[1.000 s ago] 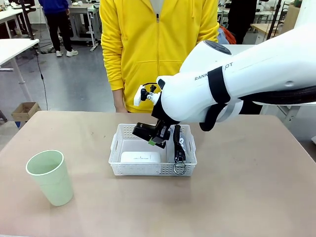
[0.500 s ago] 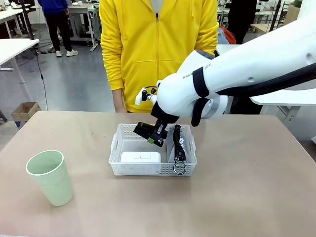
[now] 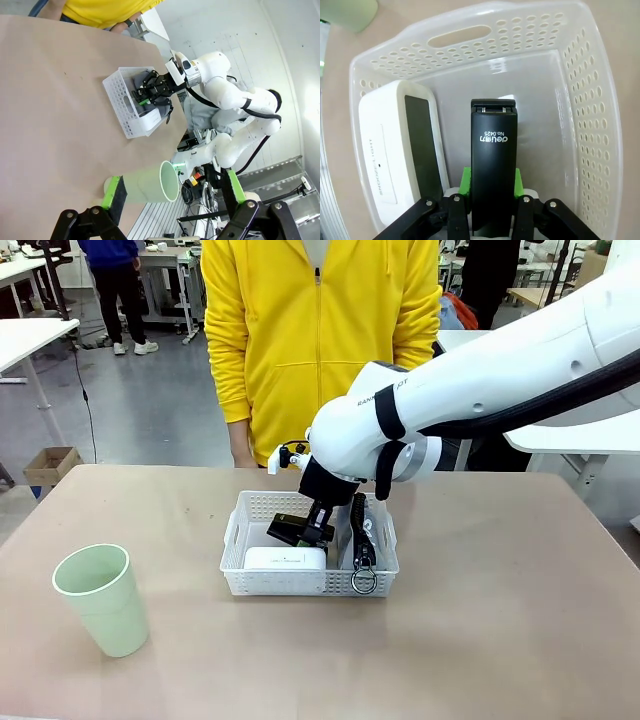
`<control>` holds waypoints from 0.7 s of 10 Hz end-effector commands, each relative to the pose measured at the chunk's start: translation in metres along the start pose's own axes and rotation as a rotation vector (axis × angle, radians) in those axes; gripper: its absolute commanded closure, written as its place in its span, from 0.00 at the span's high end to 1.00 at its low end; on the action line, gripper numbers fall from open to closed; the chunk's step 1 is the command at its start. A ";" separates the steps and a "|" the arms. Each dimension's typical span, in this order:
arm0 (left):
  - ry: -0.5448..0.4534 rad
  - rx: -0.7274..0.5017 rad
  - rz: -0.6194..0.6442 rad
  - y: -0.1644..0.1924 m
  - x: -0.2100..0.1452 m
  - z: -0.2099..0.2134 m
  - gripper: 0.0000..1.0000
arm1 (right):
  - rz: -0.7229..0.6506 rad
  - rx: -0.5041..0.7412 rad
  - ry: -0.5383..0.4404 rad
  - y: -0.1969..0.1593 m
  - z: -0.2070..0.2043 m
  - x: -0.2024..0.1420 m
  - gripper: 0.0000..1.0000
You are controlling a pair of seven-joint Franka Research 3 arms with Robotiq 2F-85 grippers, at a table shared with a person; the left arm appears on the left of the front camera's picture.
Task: Efficiently arrange items inside the basket to fit them all.
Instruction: Pick up the Stapler and place it inside the Organizing basket.
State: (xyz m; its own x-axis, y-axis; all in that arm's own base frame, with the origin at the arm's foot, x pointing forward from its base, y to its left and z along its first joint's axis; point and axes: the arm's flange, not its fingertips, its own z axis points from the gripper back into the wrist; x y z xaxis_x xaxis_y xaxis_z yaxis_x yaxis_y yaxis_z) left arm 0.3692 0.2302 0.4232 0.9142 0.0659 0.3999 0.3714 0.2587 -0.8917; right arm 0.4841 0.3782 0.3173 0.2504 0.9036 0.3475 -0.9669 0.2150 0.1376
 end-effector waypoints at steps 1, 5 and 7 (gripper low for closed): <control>0.003 0.005 -0.002 -0.003 -0.002 0.000 1.00 | -0.024 -0.019 0.027 -0.007 0.005 0.007 0.37; 0.003 0.005 -0.002 -0.003 -0.002 0.000 1.00 | -0.020 -0.022 0.034 -0.011 0.003 0.008 0.96; 0.003 0.005 -0.002 -0.003 -0.002 0.000 1.00 | -0.021 -0.036 0.042 -0.011 0.003 0.008 1.00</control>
State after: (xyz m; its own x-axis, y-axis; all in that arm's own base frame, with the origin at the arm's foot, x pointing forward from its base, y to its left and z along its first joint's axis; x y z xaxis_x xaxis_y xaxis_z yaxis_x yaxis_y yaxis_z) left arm 0.3692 0.2302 0.4232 0.9142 0.0659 0.3999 0.3714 0.2587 -0.8917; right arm 0.4940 0.3778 0.3173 0.2506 0.9109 0.3279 -0.9674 0.2232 0.1194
